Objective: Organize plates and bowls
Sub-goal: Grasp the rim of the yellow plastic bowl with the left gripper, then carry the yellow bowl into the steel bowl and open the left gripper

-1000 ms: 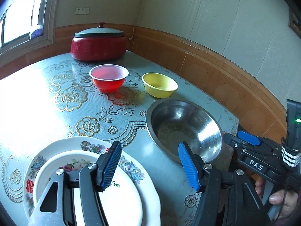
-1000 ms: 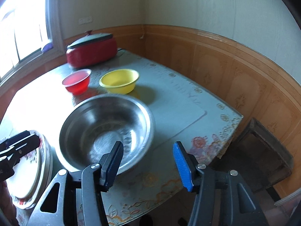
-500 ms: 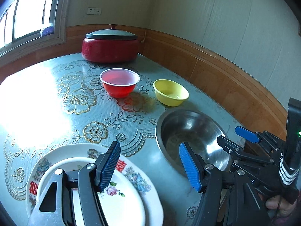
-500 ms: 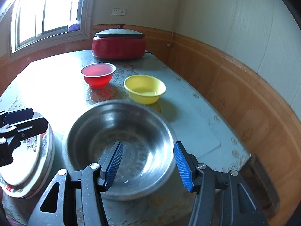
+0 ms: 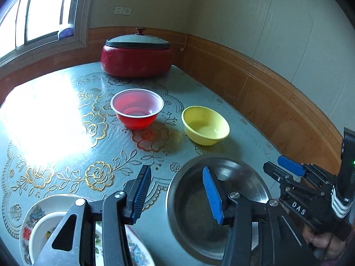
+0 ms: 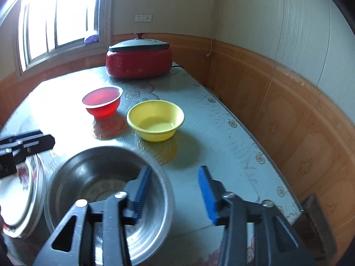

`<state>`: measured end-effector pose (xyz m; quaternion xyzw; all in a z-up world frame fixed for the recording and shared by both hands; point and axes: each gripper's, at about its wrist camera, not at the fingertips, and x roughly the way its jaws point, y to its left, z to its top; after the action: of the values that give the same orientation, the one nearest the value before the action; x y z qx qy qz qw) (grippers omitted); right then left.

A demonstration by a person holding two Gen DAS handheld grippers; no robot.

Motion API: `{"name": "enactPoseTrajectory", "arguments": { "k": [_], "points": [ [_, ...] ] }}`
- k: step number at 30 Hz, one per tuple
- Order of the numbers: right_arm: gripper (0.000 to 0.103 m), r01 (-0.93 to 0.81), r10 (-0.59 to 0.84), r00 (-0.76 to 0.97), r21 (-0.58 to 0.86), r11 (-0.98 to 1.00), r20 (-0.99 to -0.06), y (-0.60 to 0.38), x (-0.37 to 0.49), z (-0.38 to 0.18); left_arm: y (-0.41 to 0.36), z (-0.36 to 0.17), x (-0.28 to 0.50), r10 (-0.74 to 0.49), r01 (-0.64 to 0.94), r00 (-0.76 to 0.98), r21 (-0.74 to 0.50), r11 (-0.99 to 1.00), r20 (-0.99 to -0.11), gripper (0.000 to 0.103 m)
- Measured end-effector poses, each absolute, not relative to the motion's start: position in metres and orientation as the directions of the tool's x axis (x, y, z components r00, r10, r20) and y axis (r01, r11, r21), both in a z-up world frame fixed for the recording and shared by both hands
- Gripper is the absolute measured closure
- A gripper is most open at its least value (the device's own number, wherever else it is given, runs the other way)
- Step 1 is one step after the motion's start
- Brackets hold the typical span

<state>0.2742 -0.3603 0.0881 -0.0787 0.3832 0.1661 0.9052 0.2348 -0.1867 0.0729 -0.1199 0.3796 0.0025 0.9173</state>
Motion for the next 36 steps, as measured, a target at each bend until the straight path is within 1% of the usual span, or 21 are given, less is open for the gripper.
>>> {"name": "enactPoseTrajectory", "arguments": {
  "k": [2, 6, 8, 10, 13, 15, 17, 18, 19, 25, 32, 33, 34, 36],
  "points": [
    [0.071, -0.377, 0.296, 0.608, 0.061, 0.924, -0.736, -0.370, 0.290, 0.086, -0.190, 0.073, 0.245, -0.078, -0.109, 0.701, -0.215, 0.970, -0.709, 0.054],
    [0.071, -0.382, 0.417, 0.504, 0.238, 0.893, -0.757, -0.385, 0.324, 0.080, -0.191, 0.068, 0.271, -0.097, -0.137, 0.665, -0.249, 0.959, -0.740, 0.055],
    [0.071, -0.370, 0.442, 0.481, 0.282, 0.885, -0.757, -0.390, 0.340, 0.076, -0.193, 0.066, 0.283, -0.110, -0.141, 0.657, -0.264, 0.954, -0.746, 0.063],
    [0.071, -0.360, 0.464, 0.459, 0.319, 0.877, -0.757, -0.393, 0.354, 0.073, -0.194, 0.063, 0.295, -0.121, -0.151, 0.645, -0.281, 0.948, -0.755, 0.066],
    [0.071, -0.356, 0.502, 0.423, 0.371, 0.858, -0.754, -0.395, 0.373, 0.068, -0.199, 0.059, 0.310, -0.110, -0.158, 0.632, -0.266, 0.951, -0.767, 0.072],
    [0.076, -0.358, 0.515, 0.405, 0.387, 0.850, -0.756, -0.394, 0.387, 0.064, -0.203, 0.057, 0.320, -0.094, -0.161, 0.622, -0.244, 0.956, -0.778, 0.075],
    [0.078, -0.356, 0.522, 0.390, 0.399, 0.845, -0.758, -0.391, 0.400, 0.059, -0.206, 0.053, 0.331, -0.090, -0.160, 0.608, -0.233, 0.959, -0.789, 0.079],
    [0.082, -0.354, 0.528, 0.382, 0.407, 0.842, -0.759, -0.390, 0.407, 0.056, -0.208, 0.052, 0.336, -0.089, -0.158, 0.604, -0.228, 0.961, -0.792, 0.080],
    [0.083, -0.356, 0.533, 0.375, 0.413, 0.838, -0.758, -0.388, 0.413, 0.054, -0.209, 0.052, 0.341, -0.086, -0.158, 0.601, -0.223, 0.962, -0.795, 0.080],
    [0.084, -0.361, 0.560, 0.327, 0.447, 0.819, -0.761, -0.377, 0.445, 0.040, -0.210, 0.041, 0.376, -0.101, -0.171, 0.564, -0.235, 0.957, -0.820, 0.080],
    [0.084, -0.363, 0.546, 0.300, 0.435, 0.824, -0.782, -0.363, 0.472, 0.024, -0.211, 0.021, 0.408, -0.108, -0.201, 0.516, -0.243, 0.949, -0.850, 0.080],
    [0.089, -0.365, 0.541, 0.300, 0.429, 0.826, -0.786, -0.361, 0.473, 0.022, -0.211, 0.017, 0.410, -0.112, -0.204, 0.508, -0.246, 0.948, -0.854, 0.080],
    [0.092, -0.370, 0.544, 0.300, 0.430, 0.824, -0.784, -0.359, 0.473, 0.020, -0.211, 0.014, 0.413, -0.113, -0.207, 0.499, -0.245, 0.947, -0.859, 0.080],
    [0.094, -0.383, 0.543, 0.310, 0.421, 0.823, -0.780, -0.356, 0.471, 0.019, -0.212, 0.008, 0.416, -0.135, -0.201, 0.489, -0.261, 0.944, -0.862, 0.085]
  ]
}}
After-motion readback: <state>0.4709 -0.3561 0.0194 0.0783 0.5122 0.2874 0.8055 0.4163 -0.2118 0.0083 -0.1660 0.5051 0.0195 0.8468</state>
